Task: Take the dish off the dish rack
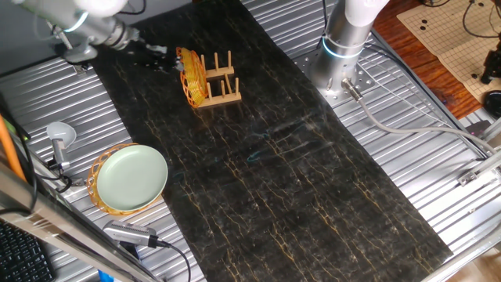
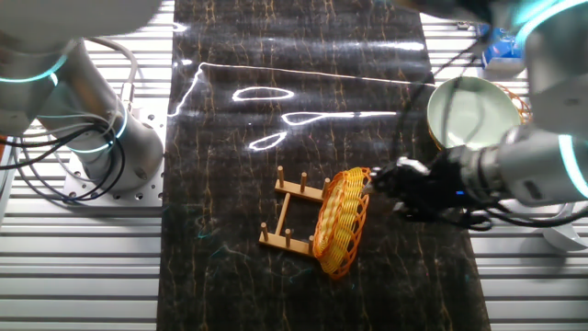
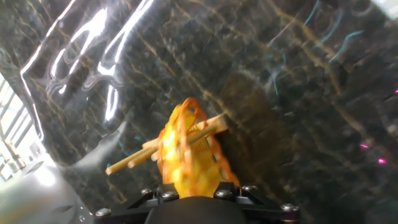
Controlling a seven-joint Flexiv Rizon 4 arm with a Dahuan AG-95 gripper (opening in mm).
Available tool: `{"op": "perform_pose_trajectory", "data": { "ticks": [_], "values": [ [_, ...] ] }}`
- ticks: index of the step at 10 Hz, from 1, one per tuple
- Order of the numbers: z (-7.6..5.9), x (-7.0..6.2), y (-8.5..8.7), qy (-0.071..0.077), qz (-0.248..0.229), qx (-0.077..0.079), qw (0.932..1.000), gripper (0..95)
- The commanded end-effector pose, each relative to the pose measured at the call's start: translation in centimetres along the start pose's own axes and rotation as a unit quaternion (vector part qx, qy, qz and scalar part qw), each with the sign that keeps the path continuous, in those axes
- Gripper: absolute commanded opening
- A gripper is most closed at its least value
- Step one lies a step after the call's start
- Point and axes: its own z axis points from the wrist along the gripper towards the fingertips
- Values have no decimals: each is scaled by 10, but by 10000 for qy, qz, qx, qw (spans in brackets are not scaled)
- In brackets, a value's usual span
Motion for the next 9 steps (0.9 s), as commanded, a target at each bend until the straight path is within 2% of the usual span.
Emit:
{"op": "perform_pose_trajectory", "data": {
  "ticks": [1, 5, 6, 9],
  "values": [
    [0, 1, -1, 10, -4, -27, 10000, 380],
    [8, 1, -1, 10, -30, 2, 10000, 380],
    [11, 1, -1, 8, -21, 4, 10000, 190],
    [16, 1, 1, 1, 15, 15, 10000, 190]
  ]
}}
